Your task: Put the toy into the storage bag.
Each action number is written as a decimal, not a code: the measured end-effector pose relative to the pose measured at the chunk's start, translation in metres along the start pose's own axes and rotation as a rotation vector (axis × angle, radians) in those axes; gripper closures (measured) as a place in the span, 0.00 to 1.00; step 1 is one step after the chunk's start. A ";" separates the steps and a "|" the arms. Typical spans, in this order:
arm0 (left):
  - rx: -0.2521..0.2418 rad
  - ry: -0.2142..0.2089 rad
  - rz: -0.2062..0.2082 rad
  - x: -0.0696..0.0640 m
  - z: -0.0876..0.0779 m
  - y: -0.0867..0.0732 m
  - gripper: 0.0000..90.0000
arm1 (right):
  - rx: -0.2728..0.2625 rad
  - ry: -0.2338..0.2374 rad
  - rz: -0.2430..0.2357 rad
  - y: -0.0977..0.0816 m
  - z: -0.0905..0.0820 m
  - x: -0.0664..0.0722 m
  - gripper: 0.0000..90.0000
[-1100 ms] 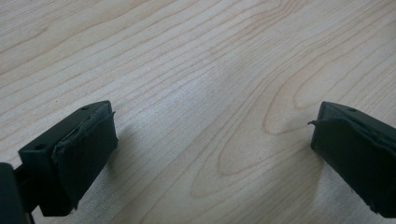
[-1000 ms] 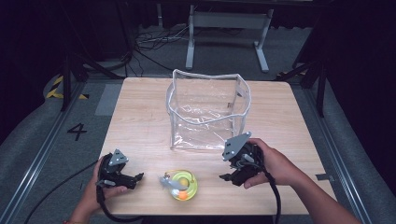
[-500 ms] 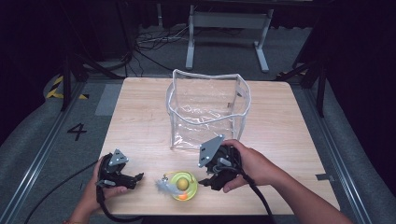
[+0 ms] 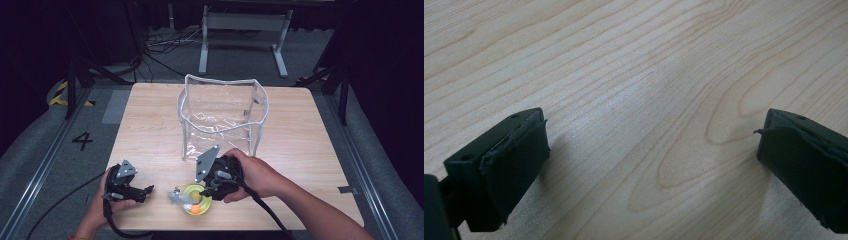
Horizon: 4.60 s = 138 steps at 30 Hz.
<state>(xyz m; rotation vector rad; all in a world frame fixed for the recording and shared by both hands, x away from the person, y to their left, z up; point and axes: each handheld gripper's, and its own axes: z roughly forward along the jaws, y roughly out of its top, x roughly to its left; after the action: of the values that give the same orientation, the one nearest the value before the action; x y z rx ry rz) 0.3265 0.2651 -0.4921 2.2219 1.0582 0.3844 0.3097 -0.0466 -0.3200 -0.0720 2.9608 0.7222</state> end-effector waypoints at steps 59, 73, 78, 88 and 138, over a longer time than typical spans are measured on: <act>0.003 0.000 0.002 0.000 0.000 0.000 0.01 | 0.096 -0.309 0.370 -0.142 -0.190 -0.090 0.98; 0.002 0.000 0.004 0.000 0.000 0.000 0.01 | 0.099 -0.391 0.387 -0.121 -0.228 -0.131 0.98; 0.001 0.000 0.000 0.000 0.000 0.000 0.01 | 0.098 -0.417 0.384 -0.111 -0.242 -0.139 0.98; 0.001 0.000 -0.002 0.000 0.000 0.000 0.01 | 0.054 -0.471 0.380 -0.093 -0.264 -0.149 0.98; 0.002 -0.001 0.002 0.000 0.000 0.000 0.01 | 0.003 -0.347 0.304 -0.023 -0.176 -0.182 0.98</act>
<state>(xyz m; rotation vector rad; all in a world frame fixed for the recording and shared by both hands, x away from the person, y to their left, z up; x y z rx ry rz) 0.3267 0.2652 -0.4919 2.2243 1.0564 0.3826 0.4787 -0.1438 -0.1566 0.4647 2.6626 0.6794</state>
